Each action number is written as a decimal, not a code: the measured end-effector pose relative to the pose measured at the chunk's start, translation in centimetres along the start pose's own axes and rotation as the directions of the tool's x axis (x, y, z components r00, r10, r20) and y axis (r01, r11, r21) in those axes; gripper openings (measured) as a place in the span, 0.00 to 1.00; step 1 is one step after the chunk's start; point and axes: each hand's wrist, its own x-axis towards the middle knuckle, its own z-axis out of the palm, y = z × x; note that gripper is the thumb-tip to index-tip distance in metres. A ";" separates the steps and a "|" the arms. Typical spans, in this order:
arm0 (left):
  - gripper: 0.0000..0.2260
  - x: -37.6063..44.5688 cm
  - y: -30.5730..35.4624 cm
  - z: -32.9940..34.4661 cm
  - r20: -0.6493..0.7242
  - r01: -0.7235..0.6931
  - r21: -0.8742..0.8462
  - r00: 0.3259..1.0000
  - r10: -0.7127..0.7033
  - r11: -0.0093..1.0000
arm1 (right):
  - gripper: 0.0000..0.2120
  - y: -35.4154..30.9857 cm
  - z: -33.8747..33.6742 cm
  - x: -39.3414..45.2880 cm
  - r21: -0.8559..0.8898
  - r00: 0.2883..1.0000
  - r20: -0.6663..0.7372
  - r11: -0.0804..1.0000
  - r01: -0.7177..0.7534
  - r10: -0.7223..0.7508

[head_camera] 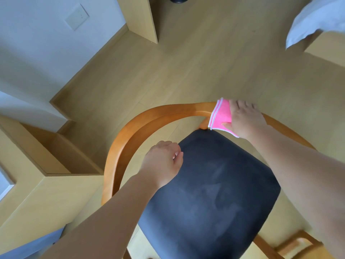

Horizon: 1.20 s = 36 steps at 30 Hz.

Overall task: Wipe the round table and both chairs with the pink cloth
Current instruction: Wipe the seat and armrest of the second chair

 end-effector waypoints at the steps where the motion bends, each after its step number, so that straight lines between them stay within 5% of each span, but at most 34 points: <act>1: 0.10 0.2 0.3 0.2 0.012 -0.005 0.001 1.000 0.005 1.000 | 0.40 0.7 0.1 -0.7 -0.008 1.000 0.001 1.000 -0.023 0.023; 13: 0.09 1.9 4.6 1.8 0.040 -0.084 0.020 0.996 0.084 0.996 | 0.50 3.0 -0.4 -2.3 -0.066 0.995 0.070 0.995 -0.073 0.077; 21: 0.09 2.8 3.8 3.3 0.070 -0.151 0.049 0.987 0.147 0.987 | 0.44 3.5 0.8 -2.9 -0.004 0.998 -0.029 0.998 -0.056 0.056; 36: 0.09 2.6 5.1 6.8 0.249 -0.347 0.018 0.910 0.332 0.938 | 0.54 8.2 3.3 -11.8 -0.010 0.916 0.017 0.916 -0.401 0.401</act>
